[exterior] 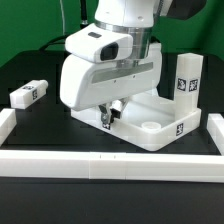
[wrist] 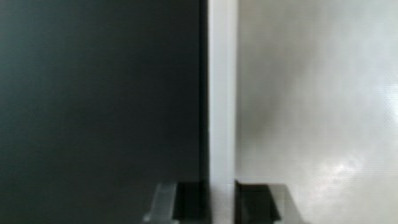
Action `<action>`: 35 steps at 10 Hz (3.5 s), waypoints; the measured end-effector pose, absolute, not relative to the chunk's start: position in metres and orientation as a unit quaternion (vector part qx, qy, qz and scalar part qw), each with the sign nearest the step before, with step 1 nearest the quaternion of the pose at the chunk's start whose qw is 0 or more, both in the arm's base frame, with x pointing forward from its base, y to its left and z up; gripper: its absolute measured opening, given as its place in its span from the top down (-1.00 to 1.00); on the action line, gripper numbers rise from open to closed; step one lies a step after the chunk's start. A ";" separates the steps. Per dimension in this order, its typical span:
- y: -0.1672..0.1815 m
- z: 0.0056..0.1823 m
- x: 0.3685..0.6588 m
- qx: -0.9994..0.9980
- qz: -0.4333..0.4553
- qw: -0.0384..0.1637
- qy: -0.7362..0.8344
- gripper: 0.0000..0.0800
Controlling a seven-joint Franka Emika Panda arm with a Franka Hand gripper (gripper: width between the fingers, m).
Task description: Assemble desk
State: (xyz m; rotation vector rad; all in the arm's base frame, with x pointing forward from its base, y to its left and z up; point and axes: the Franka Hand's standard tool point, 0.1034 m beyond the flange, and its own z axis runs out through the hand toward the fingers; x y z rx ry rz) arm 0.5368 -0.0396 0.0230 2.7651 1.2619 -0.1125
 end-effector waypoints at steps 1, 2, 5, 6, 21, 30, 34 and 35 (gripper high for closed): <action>-0.037 0.023 0.538 0.892 -0.040 0.052 0.447 0.84; -0.031 0.025 0.544 0.873 -0.042 0.057 0.483 0.84; -0.013 0.030 0.563 0.800 -0.047 0.066 0.595 0.84; -0.012 0.031 0.566 0.779 -0.049 0.068 0.622 0.84; 0.036 0.039 0.651 0.728 -0.097 0.069 0.676 0.84; 0.018 0.074 0.654 0.731 -0.114 0.075 0.668 -0.45; -0.008 0.103 0.650 0.717 -0.127 0.101 0.678 -0.62; -0.015 0.106 0.645 0.709 -0.122 0.102 0.687 -0.62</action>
Offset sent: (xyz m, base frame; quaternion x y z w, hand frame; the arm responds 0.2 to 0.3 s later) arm 0.0298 0.0359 0.0057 -0.0172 0.0121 -0.2441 0.9695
